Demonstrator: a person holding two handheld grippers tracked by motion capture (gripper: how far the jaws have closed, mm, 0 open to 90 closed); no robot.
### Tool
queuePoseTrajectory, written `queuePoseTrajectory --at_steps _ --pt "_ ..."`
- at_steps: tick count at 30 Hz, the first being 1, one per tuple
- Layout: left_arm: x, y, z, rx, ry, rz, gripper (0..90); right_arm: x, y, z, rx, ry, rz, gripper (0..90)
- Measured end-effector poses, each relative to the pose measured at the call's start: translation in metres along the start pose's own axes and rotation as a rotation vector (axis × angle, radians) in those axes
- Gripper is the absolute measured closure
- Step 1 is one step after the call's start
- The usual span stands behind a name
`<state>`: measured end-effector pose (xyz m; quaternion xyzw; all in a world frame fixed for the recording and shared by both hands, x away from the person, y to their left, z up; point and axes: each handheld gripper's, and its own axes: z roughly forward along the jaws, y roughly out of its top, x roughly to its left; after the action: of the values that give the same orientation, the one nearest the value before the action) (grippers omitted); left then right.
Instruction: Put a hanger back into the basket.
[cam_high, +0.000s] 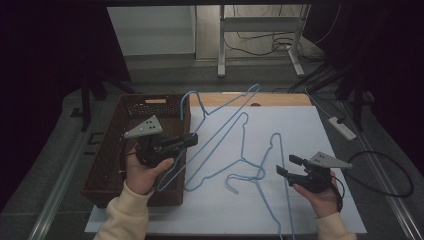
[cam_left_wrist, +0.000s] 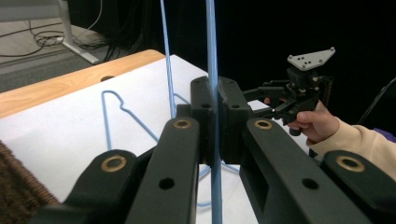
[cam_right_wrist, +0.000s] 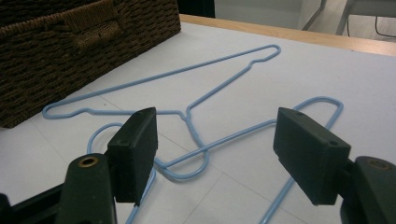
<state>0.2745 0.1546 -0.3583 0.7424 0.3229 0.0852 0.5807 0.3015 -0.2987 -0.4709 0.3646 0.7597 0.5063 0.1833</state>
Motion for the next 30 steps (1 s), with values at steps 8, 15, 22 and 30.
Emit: queuePoseTrajectory --at_steps 8,15,22,30 --pt "0.008 0.0 -0.01 -0.006 0.031 0.003 86.6 0.0 -0.001 0.0 0.005 -0.005 0.001 31.4" --pt "0.017 0.0 -0.02 -0.009 0.047 -0.001 86.6 -0.001 -0.001 0.0 0.006 -0.008 0.003 31.4" --pt "0.026 -0.001 -0.028 -0.008 0.067 -0.008 86.6 -0.002 -0.002 0.001 0.007 -0.009 0.0 31.3" --pt "0.036 -0.004 -0.037 -0.006 0.103 -0.014 86.6 -0.002 -0.002 0.001 0.009 -0.011 -0.003 31.4"
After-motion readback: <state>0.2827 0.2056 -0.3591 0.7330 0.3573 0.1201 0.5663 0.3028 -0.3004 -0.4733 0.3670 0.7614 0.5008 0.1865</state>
